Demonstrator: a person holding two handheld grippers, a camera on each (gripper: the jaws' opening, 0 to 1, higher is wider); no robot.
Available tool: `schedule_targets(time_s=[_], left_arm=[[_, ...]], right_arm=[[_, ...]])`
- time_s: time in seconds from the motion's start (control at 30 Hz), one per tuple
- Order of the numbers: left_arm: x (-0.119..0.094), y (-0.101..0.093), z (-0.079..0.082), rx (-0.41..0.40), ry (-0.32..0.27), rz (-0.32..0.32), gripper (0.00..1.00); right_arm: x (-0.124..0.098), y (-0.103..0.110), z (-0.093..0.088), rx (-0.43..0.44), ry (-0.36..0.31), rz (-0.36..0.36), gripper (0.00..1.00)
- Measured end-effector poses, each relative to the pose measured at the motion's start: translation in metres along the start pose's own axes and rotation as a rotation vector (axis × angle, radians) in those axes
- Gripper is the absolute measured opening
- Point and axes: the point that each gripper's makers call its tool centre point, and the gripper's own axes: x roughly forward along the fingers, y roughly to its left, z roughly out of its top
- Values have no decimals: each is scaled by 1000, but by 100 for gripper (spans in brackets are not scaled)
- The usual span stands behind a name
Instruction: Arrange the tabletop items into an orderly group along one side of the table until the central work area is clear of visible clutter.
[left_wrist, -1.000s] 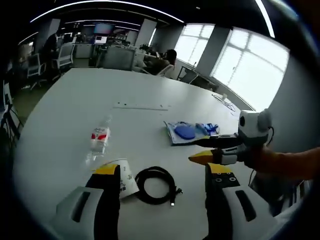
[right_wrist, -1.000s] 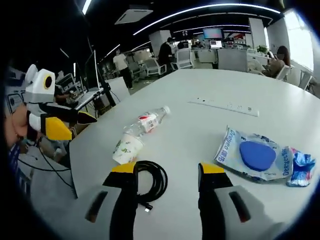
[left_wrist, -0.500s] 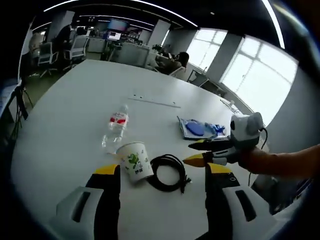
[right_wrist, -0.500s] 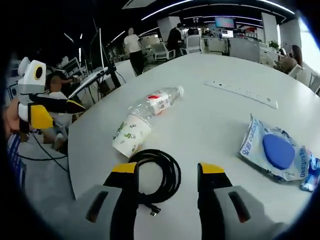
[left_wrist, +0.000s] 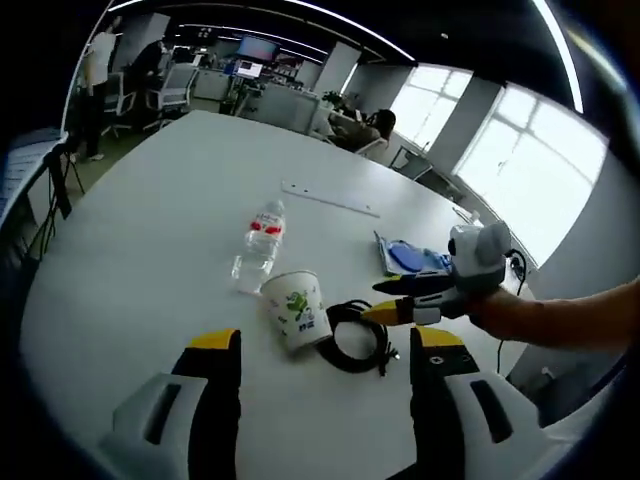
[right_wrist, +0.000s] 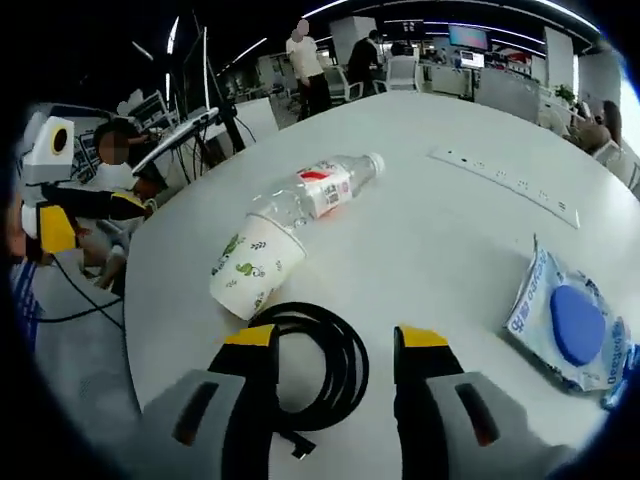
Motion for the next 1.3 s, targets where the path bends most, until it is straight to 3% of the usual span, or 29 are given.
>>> schedule_targets(time_s=[0.53, 0.77, 1.3], left_arm=[[0, 7, -9, -14, 21, 4, 68], [2, 9, -9, -21, 24, 0, 67], [7, 11, -20, -19, 55, -3, 66]], right_arm=[[13, -5, -32, -10, 122, -34, 22], [21, -7, -29, -45, 149, -74, 15], [18, -9, -30, -68, 121, -96, 4]])
